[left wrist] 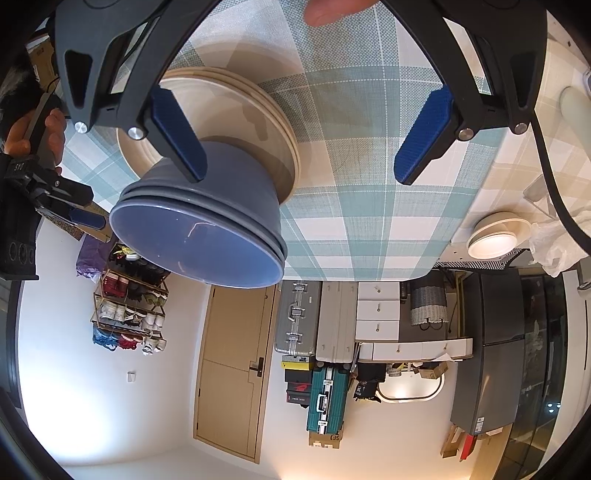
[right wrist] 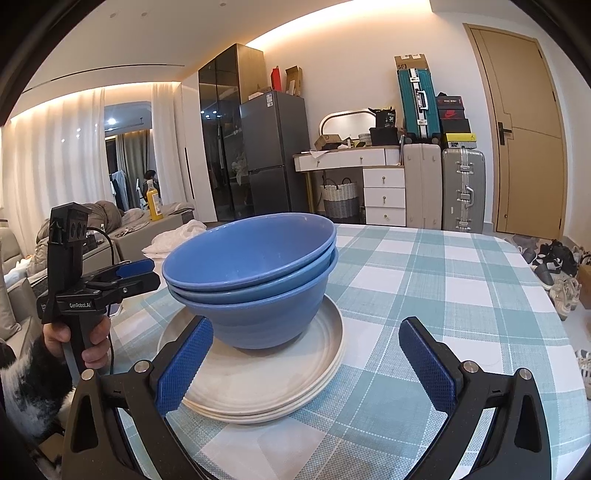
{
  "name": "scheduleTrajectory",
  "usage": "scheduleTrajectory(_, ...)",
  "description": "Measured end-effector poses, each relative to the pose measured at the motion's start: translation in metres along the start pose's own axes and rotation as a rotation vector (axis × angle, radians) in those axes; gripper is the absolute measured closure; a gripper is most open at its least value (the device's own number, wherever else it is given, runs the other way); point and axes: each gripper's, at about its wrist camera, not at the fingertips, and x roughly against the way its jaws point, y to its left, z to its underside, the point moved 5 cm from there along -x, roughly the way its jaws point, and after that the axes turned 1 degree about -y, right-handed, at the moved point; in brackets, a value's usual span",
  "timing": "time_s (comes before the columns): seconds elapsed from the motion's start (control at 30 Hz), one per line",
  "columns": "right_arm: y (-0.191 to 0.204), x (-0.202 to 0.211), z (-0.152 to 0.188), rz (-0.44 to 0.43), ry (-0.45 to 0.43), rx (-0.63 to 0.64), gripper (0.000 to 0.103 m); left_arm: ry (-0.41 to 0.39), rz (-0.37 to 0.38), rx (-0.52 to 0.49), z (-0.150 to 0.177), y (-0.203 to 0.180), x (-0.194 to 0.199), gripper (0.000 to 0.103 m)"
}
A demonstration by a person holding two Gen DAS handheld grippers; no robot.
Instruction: Organize plates and bowls
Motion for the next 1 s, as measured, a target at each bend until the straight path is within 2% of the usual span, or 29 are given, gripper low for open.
scheduleTrajectory(1.0,0.0003,0.0014,0.0004,-0.001,-0.007,0.003,0.000,-0.006,-0.001,-0.001,-0.0005,0.0009,0.0001,0.002)
